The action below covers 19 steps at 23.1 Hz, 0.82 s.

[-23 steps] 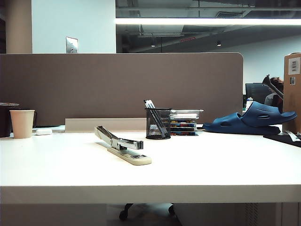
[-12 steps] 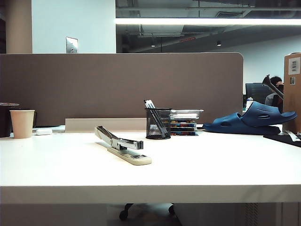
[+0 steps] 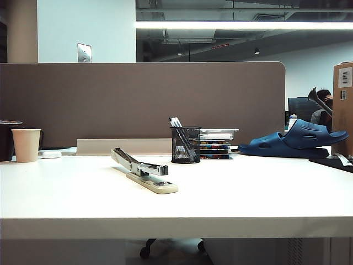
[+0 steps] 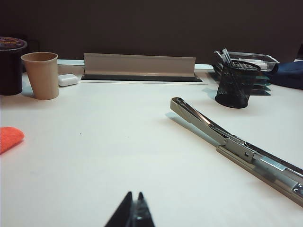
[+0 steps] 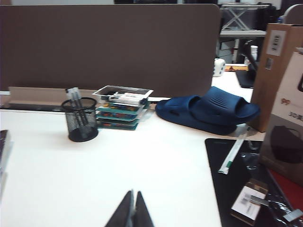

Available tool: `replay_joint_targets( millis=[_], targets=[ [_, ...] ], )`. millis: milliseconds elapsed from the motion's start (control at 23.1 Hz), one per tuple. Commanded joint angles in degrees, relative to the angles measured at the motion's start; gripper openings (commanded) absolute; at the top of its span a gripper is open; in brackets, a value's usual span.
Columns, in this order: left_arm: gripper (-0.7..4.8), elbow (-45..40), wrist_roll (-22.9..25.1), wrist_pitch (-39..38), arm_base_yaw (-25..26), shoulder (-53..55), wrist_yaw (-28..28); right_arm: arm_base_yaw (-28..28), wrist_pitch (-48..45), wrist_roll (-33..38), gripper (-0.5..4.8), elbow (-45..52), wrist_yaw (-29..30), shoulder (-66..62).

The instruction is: Pick up a set of staples and put them into the open stapler.

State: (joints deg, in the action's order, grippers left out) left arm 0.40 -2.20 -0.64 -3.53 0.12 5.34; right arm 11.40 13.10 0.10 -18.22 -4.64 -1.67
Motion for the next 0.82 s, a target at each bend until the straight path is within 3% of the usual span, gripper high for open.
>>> replay_joint_targets(
  millis=[43,822],
  targets=[
    [-0.06,0.11,0.24,0.81,0.04,0.0,-0.02,-0.92,-2.73,-0.13,-0.01,1.44,0.57,-0.02],
    [-0.06,0.02,0.26,3.34,0.04,0.0,0.02,-1.38,-18.12,-0.17,-0.01,16.61,2.23,1.79]
  ],
)
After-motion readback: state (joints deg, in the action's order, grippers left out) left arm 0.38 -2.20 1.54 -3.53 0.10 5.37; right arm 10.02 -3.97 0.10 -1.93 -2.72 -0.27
